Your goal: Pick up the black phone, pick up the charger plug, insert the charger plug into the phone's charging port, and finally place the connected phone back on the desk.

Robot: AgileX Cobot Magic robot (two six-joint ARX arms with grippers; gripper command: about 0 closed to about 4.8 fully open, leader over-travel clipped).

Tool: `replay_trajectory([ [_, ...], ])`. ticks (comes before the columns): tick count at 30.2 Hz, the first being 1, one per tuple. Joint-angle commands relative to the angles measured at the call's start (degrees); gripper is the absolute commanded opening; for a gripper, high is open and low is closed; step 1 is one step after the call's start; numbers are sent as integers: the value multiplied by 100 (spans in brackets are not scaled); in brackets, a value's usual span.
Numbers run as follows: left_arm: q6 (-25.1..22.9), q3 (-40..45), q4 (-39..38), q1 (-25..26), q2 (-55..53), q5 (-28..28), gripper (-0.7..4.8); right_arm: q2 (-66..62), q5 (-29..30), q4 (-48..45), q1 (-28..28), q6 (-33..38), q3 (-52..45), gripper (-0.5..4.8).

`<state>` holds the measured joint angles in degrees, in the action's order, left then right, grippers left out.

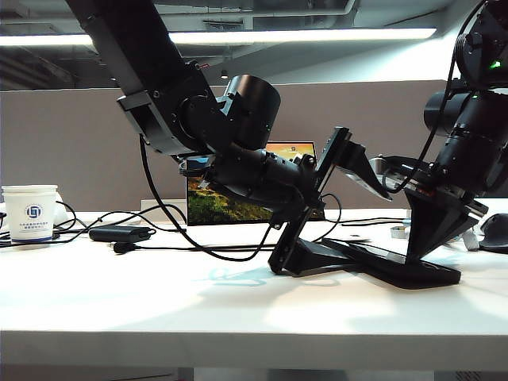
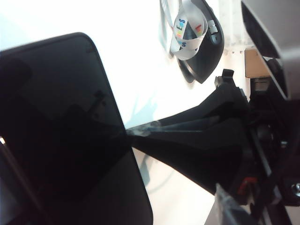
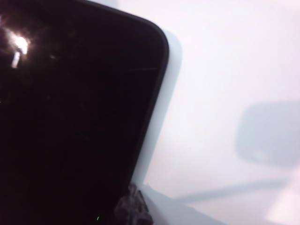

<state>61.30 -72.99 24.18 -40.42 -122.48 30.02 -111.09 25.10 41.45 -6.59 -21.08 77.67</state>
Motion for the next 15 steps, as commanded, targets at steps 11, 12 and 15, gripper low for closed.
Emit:
replay_trajectory([
  [11, -302, -31, 166, -26, 17, 509, 448, 28, 382, 83, 35, -323, 33, -1],
  [12, -304, -31, 166, -26, 17, 575, 448, 28, 398, 105, 46, -350, 33, -1],
  [15, -304, -31, 162, -13, 17, 616, 448, 28, 483, 195, 96, -481, 33, -1],
])
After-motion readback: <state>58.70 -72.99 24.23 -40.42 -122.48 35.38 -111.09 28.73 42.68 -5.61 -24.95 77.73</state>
